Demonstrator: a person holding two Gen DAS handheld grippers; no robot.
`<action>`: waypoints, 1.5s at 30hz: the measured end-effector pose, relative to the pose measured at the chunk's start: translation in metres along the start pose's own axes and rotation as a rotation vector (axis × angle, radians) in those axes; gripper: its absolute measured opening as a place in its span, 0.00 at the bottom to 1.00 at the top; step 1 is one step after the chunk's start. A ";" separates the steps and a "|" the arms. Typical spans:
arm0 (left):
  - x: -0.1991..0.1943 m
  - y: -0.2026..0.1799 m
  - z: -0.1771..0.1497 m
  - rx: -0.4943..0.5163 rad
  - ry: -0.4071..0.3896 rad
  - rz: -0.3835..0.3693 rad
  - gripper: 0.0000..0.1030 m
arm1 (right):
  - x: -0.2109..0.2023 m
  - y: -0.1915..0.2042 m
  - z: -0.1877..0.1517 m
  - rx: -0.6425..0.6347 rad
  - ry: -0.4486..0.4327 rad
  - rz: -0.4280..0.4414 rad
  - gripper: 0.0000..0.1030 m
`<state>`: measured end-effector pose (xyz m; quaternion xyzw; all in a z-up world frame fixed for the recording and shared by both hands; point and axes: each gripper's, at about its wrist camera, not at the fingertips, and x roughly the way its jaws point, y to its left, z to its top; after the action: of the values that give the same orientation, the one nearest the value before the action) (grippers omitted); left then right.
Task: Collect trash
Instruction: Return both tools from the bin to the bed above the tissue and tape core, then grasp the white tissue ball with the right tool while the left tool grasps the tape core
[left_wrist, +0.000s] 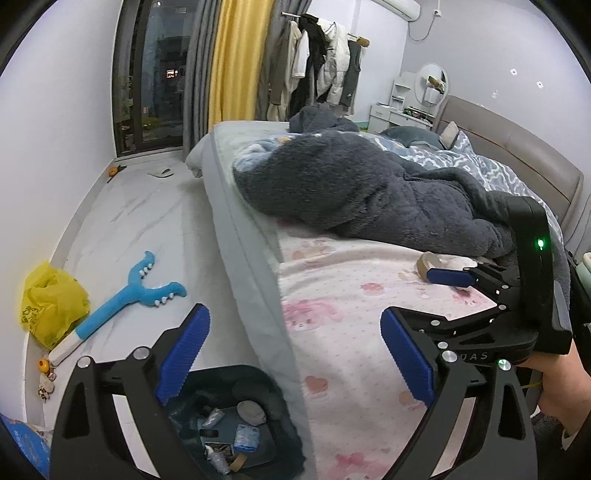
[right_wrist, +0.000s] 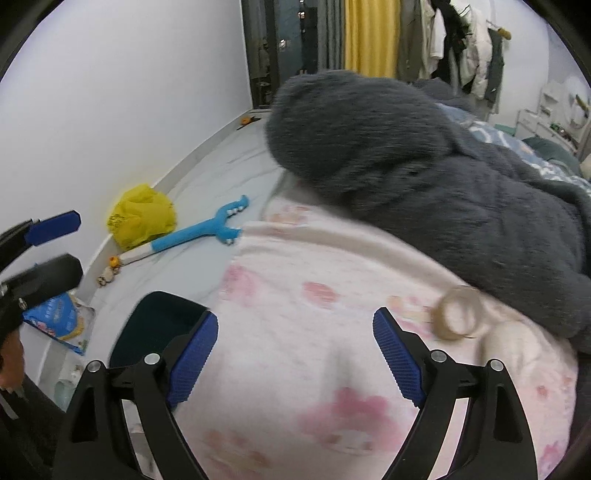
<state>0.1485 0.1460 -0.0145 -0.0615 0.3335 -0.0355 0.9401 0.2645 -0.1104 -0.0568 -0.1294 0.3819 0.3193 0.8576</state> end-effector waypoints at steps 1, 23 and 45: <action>0.003 -0.004 0.001 0.001 0.002 -0.002 0.92 | 0.000 -0.007 -0.003 -0.001 -0.004 -0.011 0.85; 0.059 -0.061 0.006 0.079 0.063 -0.041 0.93 | -0.022 -0.116 -0.024 0.068 -0.062 -0.088 0.86; 0.114 -0.122 0.023 0.162 0.060 -0.183 0.92 | -0.001 -0.183 -0.049 0.140 -0.003 -0.037 0.64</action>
<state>0.2484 0.0153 -0.0509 -0.0142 0.3504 -0.1497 0.9244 0.3538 -0.2730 -0.0936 -0.0758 0.3996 0.2760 0.8709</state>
